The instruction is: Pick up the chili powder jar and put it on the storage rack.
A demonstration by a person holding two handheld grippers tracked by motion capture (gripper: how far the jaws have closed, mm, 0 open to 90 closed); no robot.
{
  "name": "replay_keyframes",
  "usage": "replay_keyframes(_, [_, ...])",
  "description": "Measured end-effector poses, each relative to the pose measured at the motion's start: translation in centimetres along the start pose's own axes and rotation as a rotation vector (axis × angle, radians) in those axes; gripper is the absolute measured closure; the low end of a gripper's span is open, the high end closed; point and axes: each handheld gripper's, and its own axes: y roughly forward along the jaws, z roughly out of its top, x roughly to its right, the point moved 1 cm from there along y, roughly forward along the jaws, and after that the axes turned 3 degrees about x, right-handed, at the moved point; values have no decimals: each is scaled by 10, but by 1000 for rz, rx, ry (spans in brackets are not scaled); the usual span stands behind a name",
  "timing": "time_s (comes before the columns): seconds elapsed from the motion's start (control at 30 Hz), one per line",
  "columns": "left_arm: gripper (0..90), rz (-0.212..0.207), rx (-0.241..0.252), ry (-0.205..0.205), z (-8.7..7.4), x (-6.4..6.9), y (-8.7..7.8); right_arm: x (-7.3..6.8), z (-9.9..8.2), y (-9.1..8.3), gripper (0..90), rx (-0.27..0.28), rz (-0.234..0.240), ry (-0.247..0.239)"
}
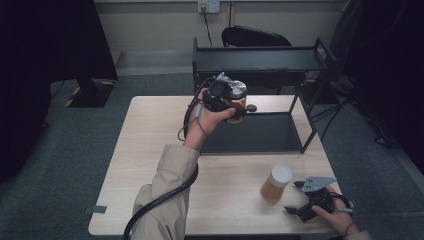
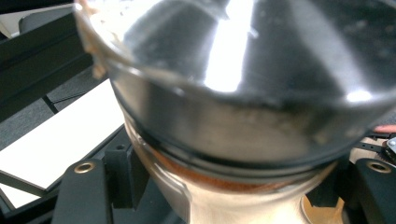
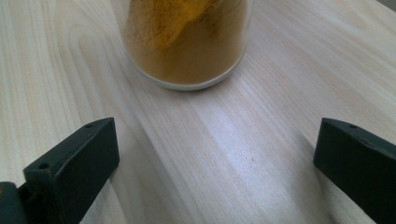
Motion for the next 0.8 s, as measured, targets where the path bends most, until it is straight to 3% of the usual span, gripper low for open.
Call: replay_keyframes(0.8, [302,12,-6,25,53,3,-14,0,0,0,0,-1,1,0])
